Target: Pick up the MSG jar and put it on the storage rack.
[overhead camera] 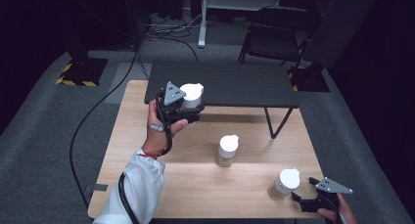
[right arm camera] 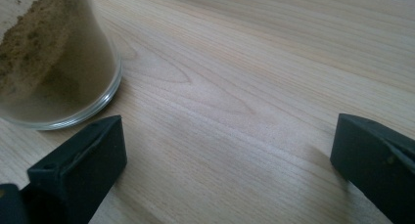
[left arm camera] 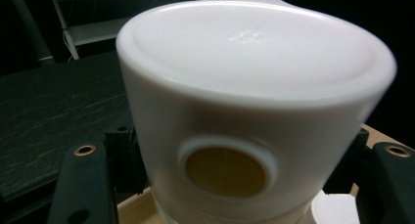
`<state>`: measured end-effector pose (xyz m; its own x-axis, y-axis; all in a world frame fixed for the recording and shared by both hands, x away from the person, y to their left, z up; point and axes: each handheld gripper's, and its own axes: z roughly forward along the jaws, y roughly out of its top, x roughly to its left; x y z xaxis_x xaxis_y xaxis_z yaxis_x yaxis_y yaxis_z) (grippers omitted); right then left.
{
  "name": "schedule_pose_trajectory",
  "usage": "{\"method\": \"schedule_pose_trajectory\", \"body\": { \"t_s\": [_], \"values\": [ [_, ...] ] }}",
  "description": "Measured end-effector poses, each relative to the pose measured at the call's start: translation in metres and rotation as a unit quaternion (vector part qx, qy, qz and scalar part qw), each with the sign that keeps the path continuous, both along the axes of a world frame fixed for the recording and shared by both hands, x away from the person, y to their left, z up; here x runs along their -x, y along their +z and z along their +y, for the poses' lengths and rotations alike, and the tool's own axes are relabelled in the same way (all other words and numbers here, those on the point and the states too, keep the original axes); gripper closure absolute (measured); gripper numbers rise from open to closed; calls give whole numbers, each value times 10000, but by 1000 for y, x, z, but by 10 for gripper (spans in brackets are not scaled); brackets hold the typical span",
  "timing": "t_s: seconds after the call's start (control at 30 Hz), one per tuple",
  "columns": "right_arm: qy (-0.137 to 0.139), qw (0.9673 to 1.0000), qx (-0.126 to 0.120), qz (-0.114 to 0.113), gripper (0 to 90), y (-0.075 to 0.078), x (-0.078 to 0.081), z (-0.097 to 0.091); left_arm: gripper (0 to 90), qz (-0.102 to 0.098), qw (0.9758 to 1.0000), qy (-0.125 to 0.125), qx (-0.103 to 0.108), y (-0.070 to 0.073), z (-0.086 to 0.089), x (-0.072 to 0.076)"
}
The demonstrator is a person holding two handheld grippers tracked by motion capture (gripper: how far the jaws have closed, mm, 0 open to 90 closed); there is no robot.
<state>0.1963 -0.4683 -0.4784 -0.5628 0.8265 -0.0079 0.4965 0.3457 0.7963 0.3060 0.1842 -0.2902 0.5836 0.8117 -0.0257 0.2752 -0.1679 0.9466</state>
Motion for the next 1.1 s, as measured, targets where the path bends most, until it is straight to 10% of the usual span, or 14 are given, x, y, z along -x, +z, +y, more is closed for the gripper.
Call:
{"method": "schedule_pose_trajectory", "body": {
  "t_s": [1.1],
  "values": [
    [0, 10000, -3, -5, 0, 0, 0, 0, 297, 37, 9996, 198, 182, 32, -12, -37]
  ]
}}
